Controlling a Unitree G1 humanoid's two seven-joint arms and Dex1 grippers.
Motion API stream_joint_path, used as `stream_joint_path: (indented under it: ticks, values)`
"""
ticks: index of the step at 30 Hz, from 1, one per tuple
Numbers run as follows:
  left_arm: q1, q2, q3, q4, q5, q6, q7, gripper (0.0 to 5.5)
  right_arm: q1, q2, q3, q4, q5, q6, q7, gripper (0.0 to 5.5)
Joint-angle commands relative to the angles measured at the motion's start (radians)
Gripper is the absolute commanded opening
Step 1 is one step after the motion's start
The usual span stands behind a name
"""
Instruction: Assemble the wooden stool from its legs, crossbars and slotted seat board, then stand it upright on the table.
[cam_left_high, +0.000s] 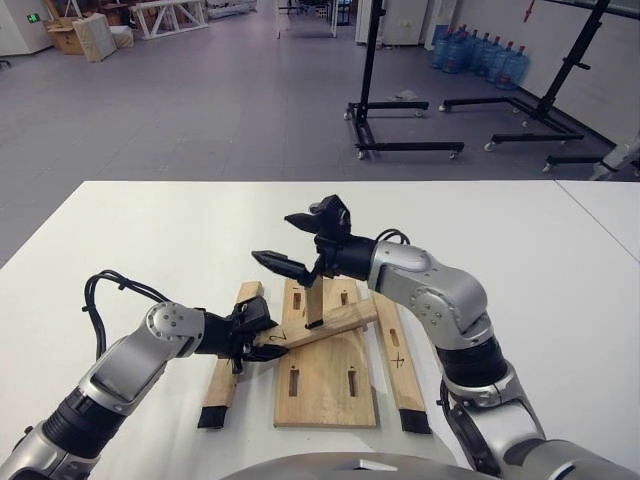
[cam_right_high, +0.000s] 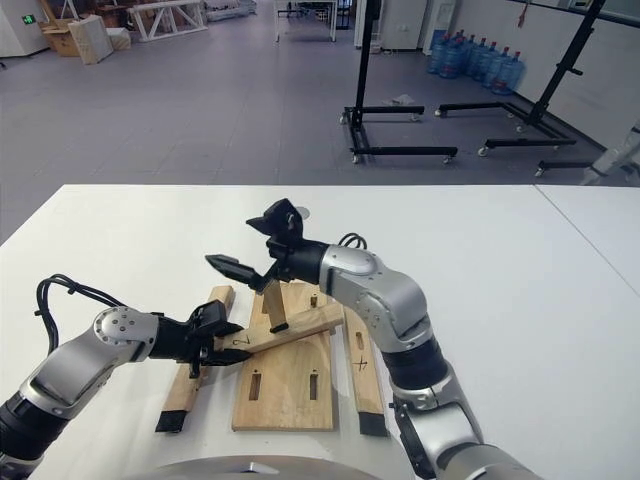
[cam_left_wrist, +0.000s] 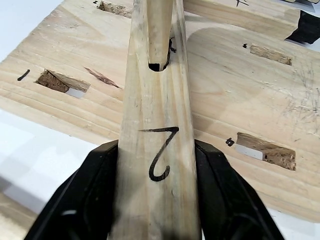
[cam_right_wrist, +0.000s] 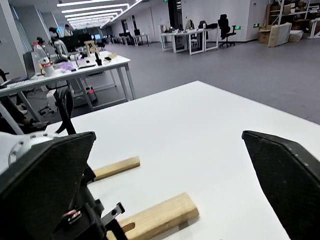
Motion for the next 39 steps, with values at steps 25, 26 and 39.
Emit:
stream_joint_path:
  ticks: [25,26,39]
  values:
    - [-0.246,-0.235,0.349,0.106,-0.505,0.103,-0.057,2.01,0.326,-0.158,-0.493,0.017,0.595,-0.034,0.247,5.4]
    - [-0.244,-0.234,0.348,0.098,-0.519,0.113,-0.064,2.01,0.321,-0.153,-0.471,0.025,0.583,-0.044,0.258,5.4]
    - [-0.261,-0.231,0.347,0.071,-0.648,0.214,-0.119,2.01,0.232,-0.075,-0.307,0.071,0.567,-0.122,0.382,4.88]
